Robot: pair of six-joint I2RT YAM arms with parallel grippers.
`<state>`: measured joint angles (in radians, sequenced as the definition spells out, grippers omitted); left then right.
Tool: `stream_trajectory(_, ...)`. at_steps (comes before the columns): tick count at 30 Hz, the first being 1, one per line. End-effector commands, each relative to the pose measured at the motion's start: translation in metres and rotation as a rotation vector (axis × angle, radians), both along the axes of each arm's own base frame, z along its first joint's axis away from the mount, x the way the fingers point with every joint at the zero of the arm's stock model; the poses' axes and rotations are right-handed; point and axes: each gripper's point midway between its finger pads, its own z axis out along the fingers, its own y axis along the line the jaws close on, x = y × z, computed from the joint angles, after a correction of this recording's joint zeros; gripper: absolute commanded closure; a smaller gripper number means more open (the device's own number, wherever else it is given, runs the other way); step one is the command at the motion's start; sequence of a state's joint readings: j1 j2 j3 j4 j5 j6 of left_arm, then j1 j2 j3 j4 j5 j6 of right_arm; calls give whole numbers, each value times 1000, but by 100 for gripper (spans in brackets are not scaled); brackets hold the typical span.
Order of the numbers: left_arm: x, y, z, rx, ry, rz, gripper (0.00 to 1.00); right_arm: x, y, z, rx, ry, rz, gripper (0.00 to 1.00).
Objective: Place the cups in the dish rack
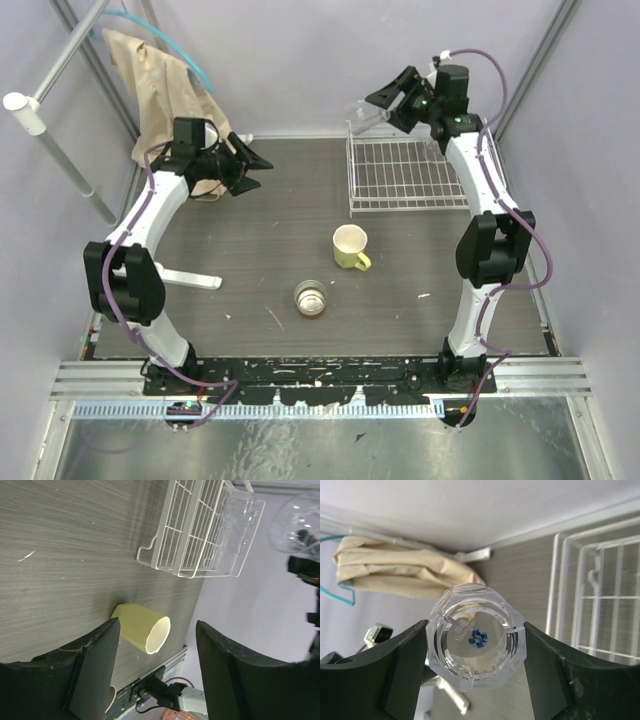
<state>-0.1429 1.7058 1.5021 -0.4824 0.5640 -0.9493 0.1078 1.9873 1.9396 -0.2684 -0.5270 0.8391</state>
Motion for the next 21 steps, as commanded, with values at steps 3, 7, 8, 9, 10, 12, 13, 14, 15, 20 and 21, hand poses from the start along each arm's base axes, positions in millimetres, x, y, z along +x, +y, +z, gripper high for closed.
stream_trajectory(3, -5, 6, -4, 68, 12, -33, 30, 9, -68, 29, -264, -92, -165, 70)
stream_trajectory(7, -5, 6, -8, 71, 22, -36, 30, 8, -107, 20, -356, -65, -241, 70)
stream_trajectory(8, -5, 6, -10, 72, 25, -37, 30, 7, -117, 18, -377, -54, -259, 70)
stream_trajectory(9, -5, 6, -10, 74, 27, -36, 30, 6, -126, 15, -396, -44, -277, 70)
stream_trajectory(10, -5, 6, -12, 77, 33, -35, 31, 5, -135, 13, -416, -36, -293, 70)
stream_trajectory(12, -5, 6, -15, 79, 41, -35, 30, 2, -152, 9, -464, -21, -322, 70)
stream_trajectory(13, -5, 6, -15, 79, 42, -36, 30, 0, -159, 6, -489, -10, -337, 70)
stream_trajectory(14, -5, 6, -16, 79, 43, -37, 30, -2, -167, 3, -515, -1, -352, 70)
stream_trajectory(15, -6, 6, -16, 79, 43, -38, 30, -3, -174, 0, -538, 7, -366, 70)
stream_trajectory(20, -8, 7, -19, 87, 53, -44, 30, -10, -196, -15, -620, 46, -401, 71)
stream_trajectory(21, -8, 7, -20, 88, 56, -45, 30, -11, -200, -19, -637, 59, -408, 71)
